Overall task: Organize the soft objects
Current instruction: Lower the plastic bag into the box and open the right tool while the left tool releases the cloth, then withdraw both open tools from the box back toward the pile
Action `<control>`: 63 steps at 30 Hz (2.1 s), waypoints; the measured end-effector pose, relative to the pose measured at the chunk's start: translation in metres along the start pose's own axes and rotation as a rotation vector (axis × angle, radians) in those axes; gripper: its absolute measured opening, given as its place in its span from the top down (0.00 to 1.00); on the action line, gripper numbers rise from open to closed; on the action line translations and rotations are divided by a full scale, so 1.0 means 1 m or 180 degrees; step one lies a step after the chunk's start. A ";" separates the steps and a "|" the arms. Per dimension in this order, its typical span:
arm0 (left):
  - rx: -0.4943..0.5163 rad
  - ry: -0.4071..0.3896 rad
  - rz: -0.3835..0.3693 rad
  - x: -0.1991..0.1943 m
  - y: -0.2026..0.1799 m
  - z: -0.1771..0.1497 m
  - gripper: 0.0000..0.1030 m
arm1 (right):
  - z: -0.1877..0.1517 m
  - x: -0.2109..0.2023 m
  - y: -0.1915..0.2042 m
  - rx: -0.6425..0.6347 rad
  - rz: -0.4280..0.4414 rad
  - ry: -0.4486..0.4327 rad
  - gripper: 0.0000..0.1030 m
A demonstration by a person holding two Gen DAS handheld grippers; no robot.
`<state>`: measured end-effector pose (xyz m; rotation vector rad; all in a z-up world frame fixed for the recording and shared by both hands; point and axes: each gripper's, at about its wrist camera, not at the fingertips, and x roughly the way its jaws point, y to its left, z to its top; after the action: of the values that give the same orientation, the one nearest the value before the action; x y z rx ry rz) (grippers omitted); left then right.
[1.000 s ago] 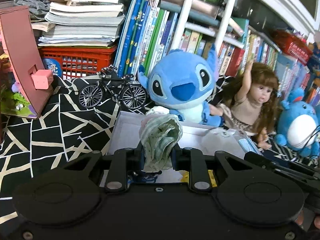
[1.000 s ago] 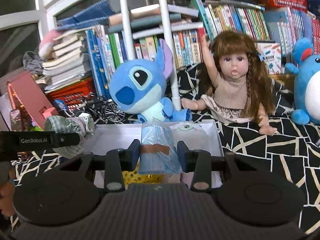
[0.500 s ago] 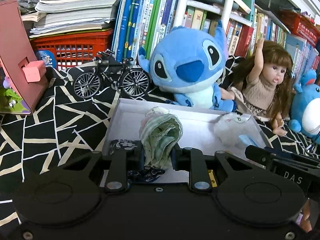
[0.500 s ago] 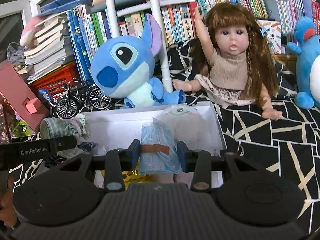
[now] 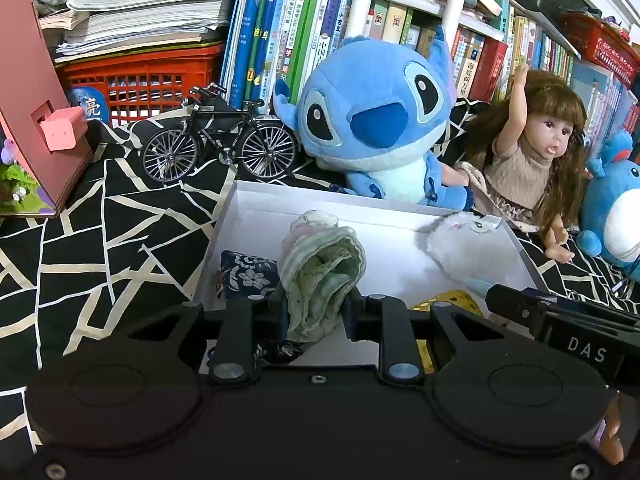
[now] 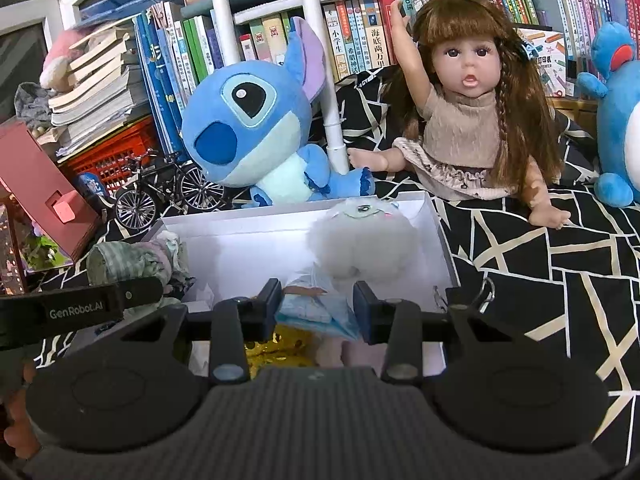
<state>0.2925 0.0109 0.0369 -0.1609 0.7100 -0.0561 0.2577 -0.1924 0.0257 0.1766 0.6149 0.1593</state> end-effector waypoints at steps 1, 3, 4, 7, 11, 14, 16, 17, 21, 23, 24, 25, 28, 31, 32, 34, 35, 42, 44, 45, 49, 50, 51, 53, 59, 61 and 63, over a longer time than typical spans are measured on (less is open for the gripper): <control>-0.0005 -0.0001 -0.0004 -0.001 0.000 0.000 0.75 | 0.000 -0.001 0.000 0.0009 0.0014 -0.0006 0.54; -0.0013 -0.0002 -0.0016 -0.002 0.001 0.001 0.75 | 0.000 -0.003 0.000 0.0025 0.0029 -0.0026 0.53; -0.0016 -0.0008 -0.0021 -0.004 0.001 0.001 0.74 | 0.000 -0.004 0.000 0.0029 0.0045 -0.0034 0.52; 0.0004 -0.0044 -0.0029 -0.008 0.000 0.000 0.71 | 0.000 -0.008 -0.001 0.0047 0.0083 -0.0056 0.47; 0.0047 -0.0114 -0.0022 -0.017 -0.001 -0.001 0.62 | -0.001 -0.015 -0.001 0.0053 0.0128 -0.0108 0.39; 0.0073 -0.0184 -0.0013 -0.025 -0.002 -0.001 0.59 | -0.001 -0.022 -0.001 0.0054 0.0164 -0.0148 0.36; 0.0089 -0.0201 -0.0015 -0.030 -0.002 -0.002 0.55 | -0.001 -0.028 -0.002 0.0057 0.0179 -0.0179 0.36; 0.0084 -0.0208 -0.0028 -0.034 -0.002 -0.002 0.54 | 0.000 -0.030 -0.002 0.0055 0.0189 -0.0193 0.35; 0.0057 -0.0215 -0.0053 -0.045 -0.001 -0.004 0.46 | -0.002 -0.042 -0.002 0.0037 0.0236 -0.0253 0.32; 0.0060 -0.0210 -0.0033 -0.051 -0.001 -0.006 0.44 | -0.003 -0.048 -0.001 0.0005 0.0242 -0.0281 0.31; 0.0067 -0.0222 -0.0045 -0.055 -0.001 -0.007 0.42 | -0.005 -0.052 -0.001 -0.0019 0.0243 -0.0296 0.31; 0.0075 -0.0239 -0.0065 -0.059 -0.001 -0.009 0.40 | -0.006 -0.055 -0.001 -0.0042 0.0247 -0.0307 0.31; 0.0107 -0.0264 -0.0106 -0.069 0.000 -0.013 0.35 | -0.010 -0.065 -0.001 -0.0112 0.0262 -0.0351 0.29; 0.0130 -0.0299 -0.0135 -0.080 0.001 -0.018 0.31 | -0.015 -0.074 -0.002 -0.0147 0.0285 -0.0389 0.27; 0.0132 -0.0314 -0.0146 -0.084 0.002 -0.021 0.30 | -0.017 -0.077 -0.002 -0.0158 0.0297 -0.0398 0.27; 0.0145 -0.0340 -0.0174 -0.090 0.003 -0.026 0.28 | -0.020 -0.082 -0.003 -0.0180 0.0311 -0.0413 0.26; 0.0159 -0.0354 -0.0187 -0.094 0.003 -0.029 0.27 | -0.022 -0.085 -0.003 -0.0192 0.0313 -0.0423 0.25; 0.0174 -0.0331 -0.0281 -0.112 0.005 -0.048 0.26 | -0.035 -0.102 -0.005 -0.0294 0.0312 -0.0465 0.22; 0.0171 -0.0336 -0.0308 -0.116 0.007 -0.054 0.25 | -0.039 -0.106 -0.007 -0.0309 0.0314 -0.0467 0.21; 0.0185 -0.0346 -0.0314 -0.119 0.007 -0.057 0.24 | -0.041 -0.108 -0.007 -0.0314 0.0312 -0.0469 0.21; 0.0230 -0.0355 -0.0341 -0.128 0.007 -0.066 0.23 | -0.049 -0.113 -0.011 -0.0329 0.0293 -0.0479 0.19; 0.0225 -0.0352 -0.0355 -0.129 0.008 -0.068 0.23 | -0.052 -0.115 -0.011 -0.0333 0.0287 -0.0485 0.18; 0.0219 -0.0348 -0.0367 -0.131 0.009 -0.071 0.23 | -0.054 -0.116 -0.012 -0.0341 0.0280 -0.0489 0.18; 0.0220 -0.0342 -0.0374 -0.134 0.010 -0.075 0.22 | -0.059 -0.119 -0.013 -0.0360 0.0263 -0.0498 0.18; 0.0215 -0.0371 -0.0359 -0.142 0.014 -0.088 0.21 | -0.072 -0.127 -0.013 -0.0453 0.0211 -0.0520 0.15; 0.0213 -0.0382 -0.0363 -0.144 0.015 -0.092 0.20 | -0.077 -0.130 -0.013 -0.0488 0.0188 -0.0521 0.15; 0.0221 -0.0381 -0.0360 -0.146 0.016 -0.097 0.20 | -0.082 -0.132 -0.012 -0.0518 0.0170 -0.0520 0.14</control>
<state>0.1182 0.0300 0.0562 -0.1366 0.5784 -0.1777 0.1048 -0.2213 0.0307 0.0479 0.4327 0.2430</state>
